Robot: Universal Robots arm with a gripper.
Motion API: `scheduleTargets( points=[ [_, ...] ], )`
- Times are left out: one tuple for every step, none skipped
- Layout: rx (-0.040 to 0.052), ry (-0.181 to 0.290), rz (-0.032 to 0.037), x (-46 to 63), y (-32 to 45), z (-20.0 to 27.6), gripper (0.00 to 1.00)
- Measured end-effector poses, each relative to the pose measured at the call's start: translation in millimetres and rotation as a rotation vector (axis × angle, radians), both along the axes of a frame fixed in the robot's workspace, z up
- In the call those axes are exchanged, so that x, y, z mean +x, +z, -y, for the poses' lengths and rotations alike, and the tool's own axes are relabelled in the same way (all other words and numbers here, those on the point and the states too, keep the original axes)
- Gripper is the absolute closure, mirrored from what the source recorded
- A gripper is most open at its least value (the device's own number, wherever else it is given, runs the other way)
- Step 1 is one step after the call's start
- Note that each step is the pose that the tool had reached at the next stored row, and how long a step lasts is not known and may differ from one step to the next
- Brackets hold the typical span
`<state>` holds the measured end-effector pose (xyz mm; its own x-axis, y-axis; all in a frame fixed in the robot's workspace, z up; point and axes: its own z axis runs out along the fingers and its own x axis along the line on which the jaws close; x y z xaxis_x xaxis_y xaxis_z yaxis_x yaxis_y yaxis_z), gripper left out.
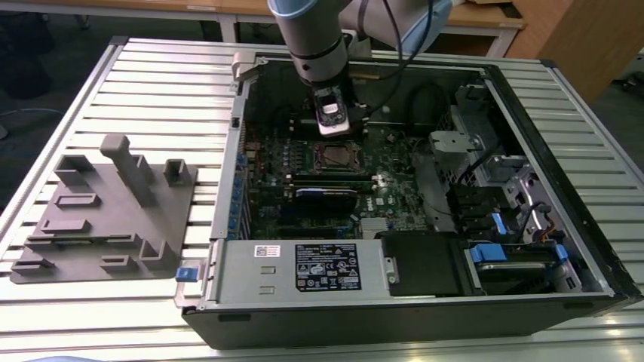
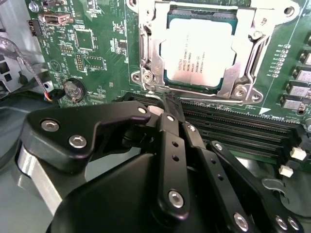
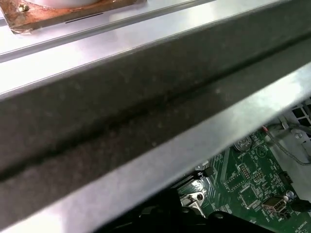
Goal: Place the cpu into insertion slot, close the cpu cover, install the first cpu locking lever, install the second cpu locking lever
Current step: 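Install the first cpu locking lever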
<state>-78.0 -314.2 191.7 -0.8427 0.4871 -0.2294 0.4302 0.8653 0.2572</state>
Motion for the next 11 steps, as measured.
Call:
scheduleTargets(
  points=[
    [-0.0002,0.000,-0.0001,-0.1,-0.7,0.1,0.89],
    [-0.0005,0.000,-0.0002,-0.3,-1.3,0.2,0.89],
    [-0.0007,0.000,-0.0003,-0.4,-1.9,0.3,0.89],
    [-0.0007,0.000,-0.0003,-0.5,-2.5,0.3,0.89],
    [-0.0006,0.000,-0.0001,-0.6,-3.2,0.4,0.89],
    [-0.0004,0.000,0.0000,-0.7,-3.8,0.5,0.89],
    [-0.0002,0.000,0.0001,-0.7,-4.2,0.7,0.89],
    [-0.0003,0.000,0.0000,-0.7,-4.5,0.7,0.89],
    [-0.0004,0.000,-0.0001,-0.7,-4.5,0.8,0.89],
    [-0.0008,0.000,-0.0003,-0.8,-4.3,0.9,0.89],
    [-0.0010,0.000,-0.0005,-0.8,-4.3,1.0,0.89]
  ],
)
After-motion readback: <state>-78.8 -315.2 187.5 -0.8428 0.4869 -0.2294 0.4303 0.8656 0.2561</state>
